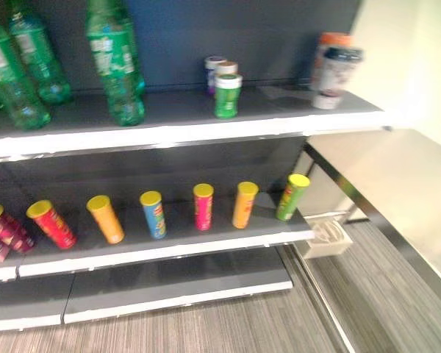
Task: Put the goods on the table back onto the shelves and tidy them up.
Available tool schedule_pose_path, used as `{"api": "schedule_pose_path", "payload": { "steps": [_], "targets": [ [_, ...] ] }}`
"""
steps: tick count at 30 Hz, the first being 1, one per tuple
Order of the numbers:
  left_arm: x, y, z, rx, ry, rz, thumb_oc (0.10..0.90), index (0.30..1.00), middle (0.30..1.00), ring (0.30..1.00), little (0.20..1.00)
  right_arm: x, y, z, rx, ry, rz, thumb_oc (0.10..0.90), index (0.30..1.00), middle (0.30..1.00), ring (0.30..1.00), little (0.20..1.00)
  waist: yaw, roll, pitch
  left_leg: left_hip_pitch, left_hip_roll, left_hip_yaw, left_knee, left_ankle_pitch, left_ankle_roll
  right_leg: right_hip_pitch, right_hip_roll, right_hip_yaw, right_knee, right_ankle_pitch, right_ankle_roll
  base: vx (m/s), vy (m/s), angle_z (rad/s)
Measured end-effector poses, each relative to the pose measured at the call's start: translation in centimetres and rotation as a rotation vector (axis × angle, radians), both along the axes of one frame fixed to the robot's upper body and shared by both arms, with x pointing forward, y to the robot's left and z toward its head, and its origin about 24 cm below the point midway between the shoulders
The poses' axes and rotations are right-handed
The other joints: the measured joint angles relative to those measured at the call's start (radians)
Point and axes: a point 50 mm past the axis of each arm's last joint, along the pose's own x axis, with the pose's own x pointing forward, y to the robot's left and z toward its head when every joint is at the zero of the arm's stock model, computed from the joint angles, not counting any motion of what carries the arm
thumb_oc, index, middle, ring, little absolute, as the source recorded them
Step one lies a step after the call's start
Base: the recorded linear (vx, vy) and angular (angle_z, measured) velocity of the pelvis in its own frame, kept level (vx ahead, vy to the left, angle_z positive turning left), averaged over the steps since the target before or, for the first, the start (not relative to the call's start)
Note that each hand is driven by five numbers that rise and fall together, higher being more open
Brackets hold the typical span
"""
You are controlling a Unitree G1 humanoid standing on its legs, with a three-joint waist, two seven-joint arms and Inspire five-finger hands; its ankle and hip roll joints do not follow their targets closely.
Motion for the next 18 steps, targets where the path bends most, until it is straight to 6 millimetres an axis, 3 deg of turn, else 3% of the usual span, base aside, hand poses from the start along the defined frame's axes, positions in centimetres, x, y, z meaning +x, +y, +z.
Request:
{"api": "schedule_pose_path", "payload": {
  "steps": [1, 3, 6, 8, 9, 10, 12, 15, 18],
  "targets": [
    [-1.6, 0.7, -0.9, -0.009, 0.052, 0.075, 0.800, 0.900, 0.900, 0.900, 0.900, 0.0, 0.1, 0.0, -0.003, 0.003, 0.026, 0.800, 0.900, 0.900, 0.900, 0.900, -0.001, -0.002, 0.001, 0.001, -0.002, -0.007, 0.000, -0.001, 0.001, 0.006, -0.001, -0.007, 0.000, -0.003, 0.002, -0.05, -0.040, 0.46],
    [-5.0, 1.9, -4.5, -0.143, 0.180, 0.253, 0.800, 0.900, 0.900, 0.900, 0.900, 0.1, 0.3, -0.1, 0.001, 0.006, 0.057, 0.800, 0.900, 0.900, 0.900, 0.900, 0.028, -0.002, 0.004, -0.016, -0.006, -0.029, -0.004, -0.014, 0.005, 0.001, -0.002, -0.017, 0.008, -0.013, 0.000, -0.02, -0.049, 0.34],
    [-7.5, 2.2, -8.7, -0.340, 0.283, 0.359, 0.800, 0.900, 0.900, 0.900, 0.900, 0.4, 0.5, -0.1, 0.005, -0.001, 0.071, 0.800, 0.900, 0.900, 0.900, 0.900, 0.035, -0.001, 0.004, -0.034, -0.006, -0.038, -0.003, -0.012, 0.007, -0.005, 0.000, -0.026, 0.009, -0.021, -0.009, -0.04, -0.033, 0.25],
    [-8.8, 1.4, -12.6, -0.521, 0.390, 0.376, 0.800, 0.900, 0.900, 0.900, 0.900, 0.5, 0.4, -0.1, 0.004, -0.002, 0.067, 0.800, 0.900, 0.900, 0.900, 0.900, 0.047, -0.003, 0.007, -0.044, -0.009, -0.060, -0.004, 0.000, 0.013, 0.003, 0.004, -0.047, 0.003, -0.021, -0.009, -0.02, -0.036, 0.37],
    [-8.9, 0.0, -15.4, -0.658, 0.453, 0.344, 0.800, 0.900, 0.900, 0.900, 0.900, 0.3, 0.4, -0.1, 0.001, 0.000, 0.048, 0.800, 0.900, 0.900, 0.900, 0.900, 0.053, -0.006, 0.012, -0.058, -0.013, -0.082, 0.001, 0.006, 0.012, 0.004, 0.005, -0.071, 0.001, -0.022, -0.008, 0.00, -0.014, 0.71],
    [-8.7, -2.9, -18.7, -0.858, 0.457, 0.316, 0.800, 0.900, 0.900, 0.900, 0.900, 0.3, 0.6, -0.1, 0.008, -0.009, 0.011, 0.800, 0.900, 0.900, 0.900, 0.900, 0.054, -0.014, 0.022, -0.075, -0.019, -0.112, 0.000, 0.016, 0.012, 0.004, -0.002, -0.103, 0.000, -0.023, -0.007, -0.02, 0.004, 0.65],
    [-8.8, -6.0, -21.1, -1.007, 0.437, 0.299, 0.800, 0.900, 0.900, 0.900, 0.900, 0.3, 1.2, -0.2, 0.022, -0.029, -0.042, 0.800, 0.900, 0.900, 0.900, 0.900, 0.057, -0.040, 0.030, -0.090, -0.023, -0.127, 0.009, 0.021, 0.004, 0.006, 0.006, -0.116, 0.001, -0.030, -0.002, 0.00, -0.001, 0.46],
    [-7.6, -11.1, -24.3, -1.229, 0.497, 0.171, 0.800, 0.900, 0.900, 0.900, 0.900, 0.3, 1.9, -0.3, 0.057, -0.057, -0.149, 0.800, 0.900, 0.900, 0.900, 0.900, 0.054, -0.058, 0.043, -0.122, -0.033, -0.168, 0.017, 0.019, 0.000, 0.004, 0.005, -0.153, 0.000, -0.043, -0.010, 0.01, 0.029, 0.45],
    [-8.7, -14.9, -26.2, -1.452, 0.532, 0.141, 0.800, 0.900, 0.900, 0.900, 0.900, 0.7, 2.1, -0.3, 0.072, -0.061, -0.164, 0.800, 0.900, 0.900, 0.900, 0.900, 0.048, -0.073, 0.046, -0.124, -0.034, -0.161, 0.016, 0.018, -0.002, -0.005, -0.003, -0.151, 0.000, -0.045, -0.009, 0.00, 0.036, 0.01]
  ]
}}
